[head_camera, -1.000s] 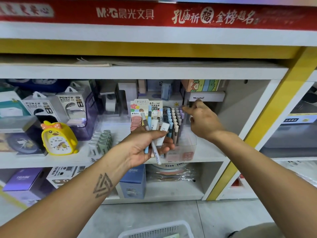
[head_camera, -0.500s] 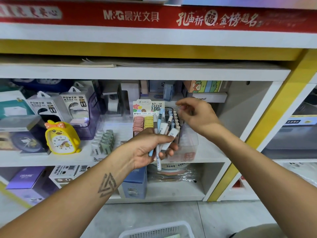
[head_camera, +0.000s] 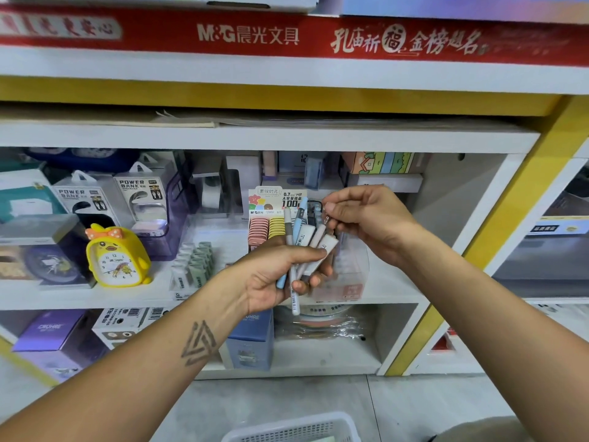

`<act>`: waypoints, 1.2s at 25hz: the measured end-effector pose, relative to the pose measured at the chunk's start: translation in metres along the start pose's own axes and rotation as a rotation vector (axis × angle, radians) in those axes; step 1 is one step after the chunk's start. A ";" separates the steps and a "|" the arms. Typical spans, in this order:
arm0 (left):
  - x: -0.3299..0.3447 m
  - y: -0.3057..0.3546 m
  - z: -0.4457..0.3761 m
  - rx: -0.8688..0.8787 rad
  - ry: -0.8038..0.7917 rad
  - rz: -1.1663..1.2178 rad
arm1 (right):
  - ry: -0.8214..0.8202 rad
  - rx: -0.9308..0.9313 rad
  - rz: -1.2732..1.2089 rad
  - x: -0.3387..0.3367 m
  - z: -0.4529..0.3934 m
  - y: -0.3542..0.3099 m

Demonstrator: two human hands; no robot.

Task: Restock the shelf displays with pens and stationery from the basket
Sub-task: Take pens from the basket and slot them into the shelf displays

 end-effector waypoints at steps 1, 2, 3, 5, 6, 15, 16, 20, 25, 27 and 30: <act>-0.002 0.000 0.000 -0.006 0.003 0.011 | 0.047 -0.027 -0.018 -0.002 -0.001 -0.001; -0.003 0.000 0.001 -0.013 0.006 0.015 | 0.089 -0.053 -0.035 -0.004 -0.001 -0.002; -0.005 0.000 0.002 -0.020 0.008 0.014 | 0.117 -0.076 -0.047 -0.007 -0.002 -0.003; -0.007 0.000 0.004 -0.032 0.002 0.009 | 0.143 -0.103 -0.053 -0.013 -0.001 -0.005; -0.008 0.000 0.004 -0.037 -0.004 0.011 | 0.150 -0.111 -0.050 -0.016 -0.001 -0.005; -0.019 0.005 0.003 -0.041 0.123 0.068 | 0.339 -0.149 0.055 -0.039 0.002 -0.004; -0.021 0.005 0.002 -0.034 0.155 0.062 | 0.344 -0.175 0.136 -0.040 0.004 -0.004; -0.025 0.005 0.000 -0.027 0.223 0.047 | 0.306 -0.266 0.381 -0.035 0.011 -0.007; -0.027 0.004 0.000 -0.038 0.261 0.043 | 0.129 -0.281 0.521 -0.023 0.016 0.005; -0.027 0.004 0.001 -0.037 0.264 0.039 | 0.093 -0.295 0.588 -0.021 0.017 0.014; -0.024 0.003 0.001 -0.036 0.261 0.036 | 0.021 -0.330 0.717 -0.021 0.020 0.022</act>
Point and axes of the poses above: each hand's wrist, its own z-axis away from the middle knuckle, its own x-axis out of the palm, y = z × x, the point moved 1 cm from there along -z, towards the middle knuckle, and after that the axes turned 2 degrees about z, right-handed, at the moved point
